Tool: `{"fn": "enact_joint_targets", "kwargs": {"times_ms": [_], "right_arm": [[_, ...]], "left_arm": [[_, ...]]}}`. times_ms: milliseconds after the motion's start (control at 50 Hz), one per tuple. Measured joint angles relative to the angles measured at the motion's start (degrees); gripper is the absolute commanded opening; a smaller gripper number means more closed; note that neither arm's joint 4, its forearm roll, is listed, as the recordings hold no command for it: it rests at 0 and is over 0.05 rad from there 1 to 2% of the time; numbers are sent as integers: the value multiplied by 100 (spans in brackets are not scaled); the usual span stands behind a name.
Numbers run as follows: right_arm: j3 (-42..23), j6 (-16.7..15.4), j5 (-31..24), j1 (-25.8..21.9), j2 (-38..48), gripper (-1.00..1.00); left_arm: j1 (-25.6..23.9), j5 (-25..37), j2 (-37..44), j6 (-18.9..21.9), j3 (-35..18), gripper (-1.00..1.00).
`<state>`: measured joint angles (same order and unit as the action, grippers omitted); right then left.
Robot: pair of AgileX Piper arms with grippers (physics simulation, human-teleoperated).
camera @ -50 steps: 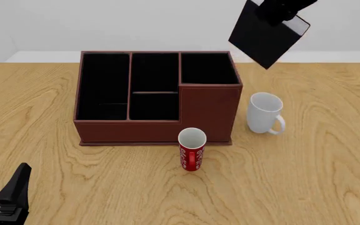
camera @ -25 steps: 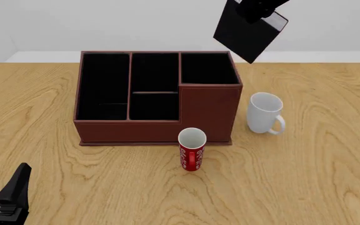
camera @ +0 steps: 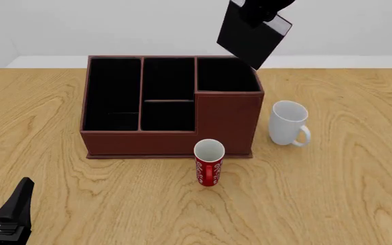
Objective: Pick up the book and place it in the right compartment of the caddy.
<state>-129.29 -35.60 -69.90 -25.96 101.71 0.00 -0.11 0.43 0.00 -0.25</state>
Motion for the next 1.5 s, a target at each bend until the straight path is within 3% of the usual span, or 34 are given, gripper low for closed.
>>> {"fn": "enact_joint_targets", "kwargs": {"times_ms": [700, 1500], "right_arm": [[-395, 304, 0, -206, 569, -100], [-476, 658, 0, -55, 1024, -100]], "left_arm": [[0, 0, 0, 0, 0, 100], [0, 0, 0, 0, 0, 100]]}}
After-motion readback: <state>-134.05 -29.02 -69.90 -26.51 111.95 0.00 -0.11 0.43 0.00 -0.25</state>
